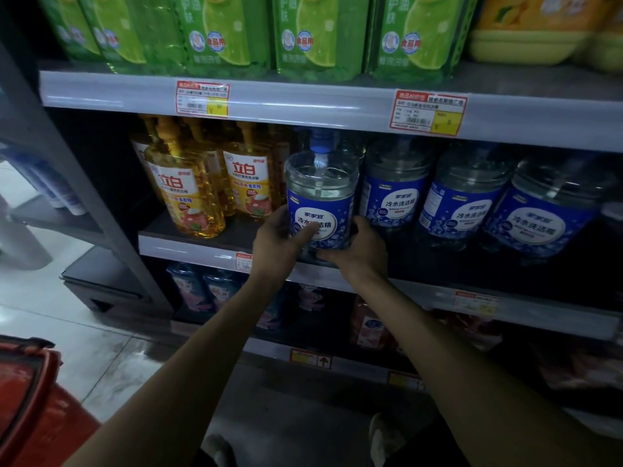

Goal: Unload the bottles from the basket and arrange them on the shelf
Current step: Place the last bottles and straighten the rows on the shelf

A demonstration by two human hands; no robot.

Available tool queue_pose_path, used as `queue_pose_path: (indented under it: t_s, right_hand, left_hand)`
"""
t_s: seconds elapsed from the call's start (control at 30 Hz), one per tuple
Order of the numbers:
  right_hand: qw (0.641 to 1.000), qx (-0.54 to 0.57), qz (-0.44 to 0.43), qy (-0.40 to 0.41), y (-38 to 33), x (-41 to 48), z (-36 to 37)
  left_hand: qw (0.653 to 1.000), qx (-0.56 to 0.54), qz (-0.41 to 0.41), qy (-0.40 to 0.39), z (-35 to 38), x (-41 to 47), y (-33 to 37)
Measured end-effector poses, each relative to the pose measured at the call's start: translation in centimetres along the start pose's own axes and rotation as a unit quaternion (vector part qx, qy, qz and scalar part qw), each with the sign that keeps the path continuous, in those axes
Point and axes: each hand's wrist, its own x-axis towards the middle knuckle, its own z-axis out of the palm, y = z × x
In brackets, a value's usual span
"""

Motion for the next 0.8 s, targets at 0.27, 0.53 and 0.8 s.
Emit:
queue_pose_path:
  t_s: [0.27, 0.53, 0.8]
  right_hand:
    - [1.0, -0.014, -0.017, 0.01, 0.1, -0.4, 0.1]
    - [0.988, -0.11, -0.075, -0.075, 0.4, -1.2, -2.7]
    - [0.942, -0.288, -0.081, -0.155, 2.2, -2.4, -7.8]
  left_hand:
    - [0.999, 0.038, 0.004, -0.016, -0.4, 0.1, 0.0]
    - [0.964, 0.263, 0.033, 0.006, -1.3, -1.6, 0.3]
    - [0.866, 0.482, 0.123, -0.061, -0.9, -4.8, 1.7]
